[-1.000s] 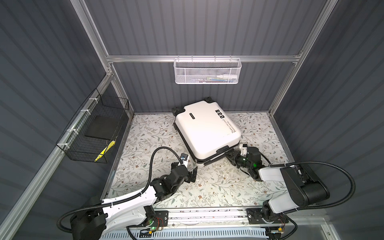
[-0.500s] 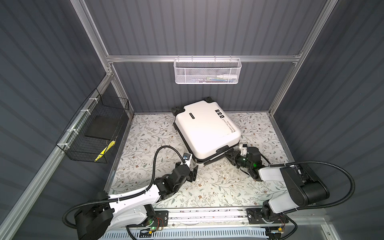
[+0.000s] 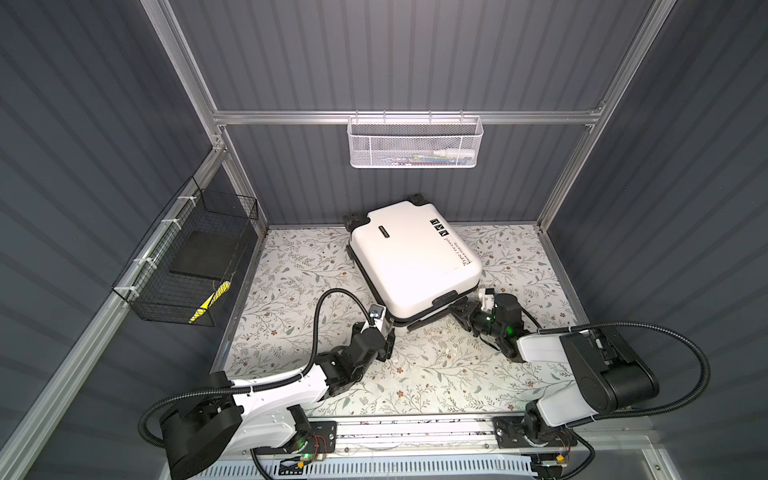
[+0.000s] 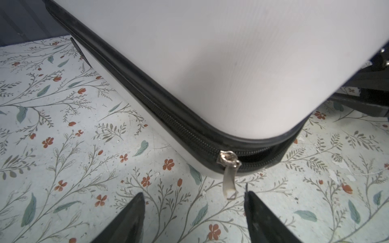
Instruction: Pack the luggage
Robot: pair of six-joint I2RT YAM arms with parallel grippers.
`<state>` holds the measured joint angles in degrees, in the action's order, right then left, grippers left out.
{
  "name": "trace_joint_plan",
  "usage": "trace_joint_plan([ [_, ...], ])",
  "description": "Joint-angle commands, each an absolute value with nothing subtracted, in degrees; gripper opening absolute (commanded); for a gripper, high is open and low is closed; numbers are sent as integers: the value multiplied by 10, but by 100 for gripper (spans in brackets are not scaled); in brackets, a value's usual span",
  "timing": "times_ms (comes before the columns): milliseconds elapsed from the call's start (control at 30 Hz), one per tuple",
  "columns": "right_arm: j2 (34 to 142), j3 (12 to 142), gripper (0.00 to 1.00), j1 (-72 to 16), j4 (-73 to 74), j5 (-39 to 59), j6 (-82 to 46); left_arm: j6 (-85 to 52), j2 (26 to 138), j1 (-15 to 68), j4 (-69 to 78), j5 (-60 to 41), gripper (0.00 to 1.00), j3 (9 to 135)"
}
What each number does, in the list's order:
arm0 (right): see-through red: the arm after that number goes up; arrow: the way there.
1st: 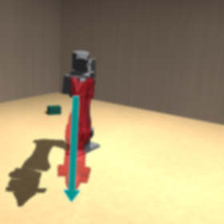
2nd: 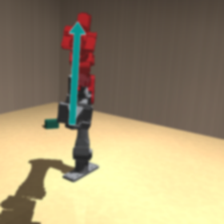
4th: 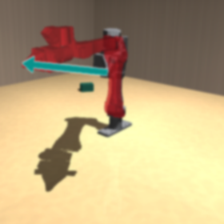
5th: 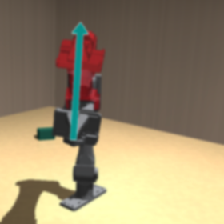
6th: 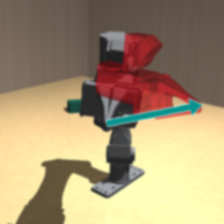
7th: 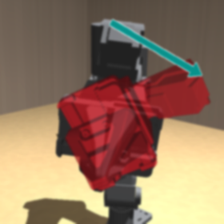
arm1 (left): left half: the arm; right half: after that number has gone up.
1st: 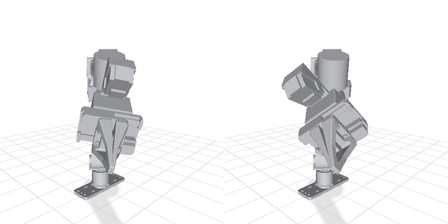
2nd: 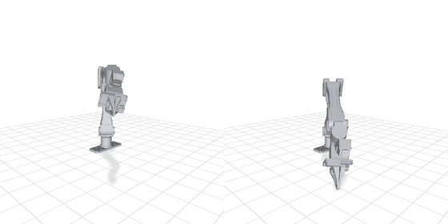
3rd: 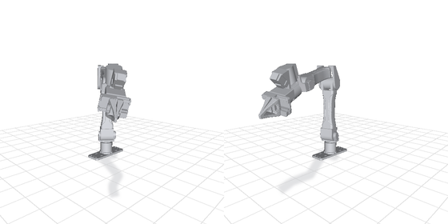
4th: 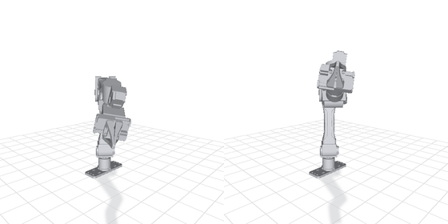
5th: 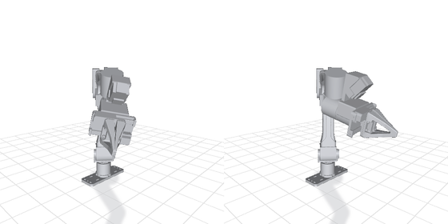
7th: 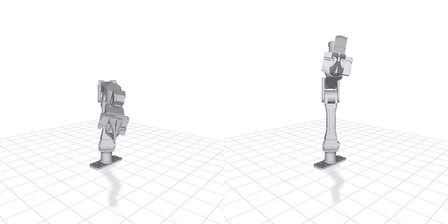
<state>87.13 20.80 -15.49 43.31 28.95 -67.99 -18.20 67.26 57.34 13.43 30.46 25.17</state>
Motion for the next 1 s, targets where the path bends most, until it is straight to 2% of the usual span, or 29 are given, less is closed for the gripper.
trace_joint_plan([
  [0,888,218,7,-160,437,283,-664,-163,690,573,153,317,75,277],
  [233,887,219,7,-161,434,283,-664,-156,717,572,158,315,71,291],
  [400,889,219,6,-161,434,282,-664,-154,722,572,155,336,63,292],
  [467,889,219,5,-161,435,282,-664,-153,724,572,152,341,57,293],
  [600,891,220,5,-161,435,283,-664,-149,726,572,151,341,39,291],
  [733,892,221,4,-161,435,283,-664,-143,716,572,151,329,28,287],
  [967,894,223,2,-161,435,284,-664,-133,689,572,146,299,4,278],
])
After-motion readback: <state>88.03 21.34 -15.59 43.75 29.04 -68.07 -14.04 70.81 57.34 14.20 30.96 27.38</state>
